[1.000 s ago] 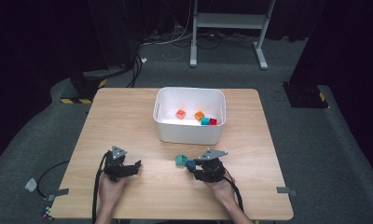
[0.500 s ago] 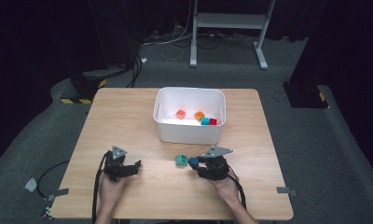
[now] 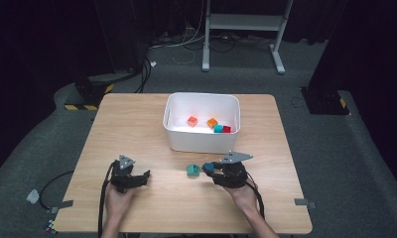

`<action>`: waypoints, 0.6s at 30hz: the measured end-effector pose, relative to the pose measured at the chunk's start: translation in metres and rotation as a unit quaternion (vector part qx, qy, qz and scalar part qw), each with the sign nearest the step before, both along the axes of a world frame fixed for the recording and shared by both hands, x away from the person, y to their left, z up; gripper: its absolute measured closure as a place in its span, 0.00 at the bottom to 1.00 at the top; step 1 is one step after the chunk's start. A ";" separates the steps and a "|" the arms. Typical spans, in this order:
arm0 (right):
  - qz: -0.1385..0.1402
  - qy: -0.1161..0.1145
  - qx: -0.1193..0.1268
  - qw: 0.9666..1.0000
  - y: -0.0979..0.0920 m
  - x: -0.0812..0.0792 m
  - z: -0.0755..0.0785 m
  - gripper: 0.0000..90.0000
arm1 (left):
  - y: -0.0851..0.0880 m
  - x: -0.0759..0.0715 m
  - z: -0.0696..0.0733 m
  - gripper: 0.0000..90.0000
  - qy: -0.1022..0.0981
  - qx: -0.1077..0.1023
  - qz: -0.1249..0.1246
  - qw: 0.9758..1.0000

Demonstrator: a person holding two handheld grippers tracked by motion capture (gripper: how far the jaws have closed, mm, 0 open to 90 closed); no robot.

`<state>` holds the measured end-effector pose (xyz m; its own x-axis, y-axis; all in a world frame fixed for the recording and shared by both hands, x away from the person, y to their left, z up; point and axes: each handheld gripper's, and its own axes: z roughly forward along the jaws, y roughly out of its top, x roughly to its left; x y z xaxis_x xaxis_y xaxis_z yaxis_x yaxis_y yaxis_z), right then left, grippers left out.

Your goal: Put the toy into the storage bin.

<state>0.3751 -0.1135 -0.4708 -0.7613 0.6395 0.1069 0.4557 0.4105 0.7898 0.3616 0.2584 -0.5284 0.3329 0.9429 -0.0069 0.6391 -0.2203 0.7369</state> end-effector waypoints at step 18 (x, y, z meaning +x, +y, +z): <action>-0.006 -0.003 0.012 1.000 -0.010 0.003 0.014 0.66 | 0.000 0.000 0.000 0.18 0.000 0.000 0.000 1.000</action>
<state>0.3782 -0.1232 -0.4567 -0.7546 0.6455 0.1176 0.4550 0.3858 0.8026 0.3616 0.2583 -0.5284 0.3327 0.9430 -0.0069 0.6392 -0.2201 0.7368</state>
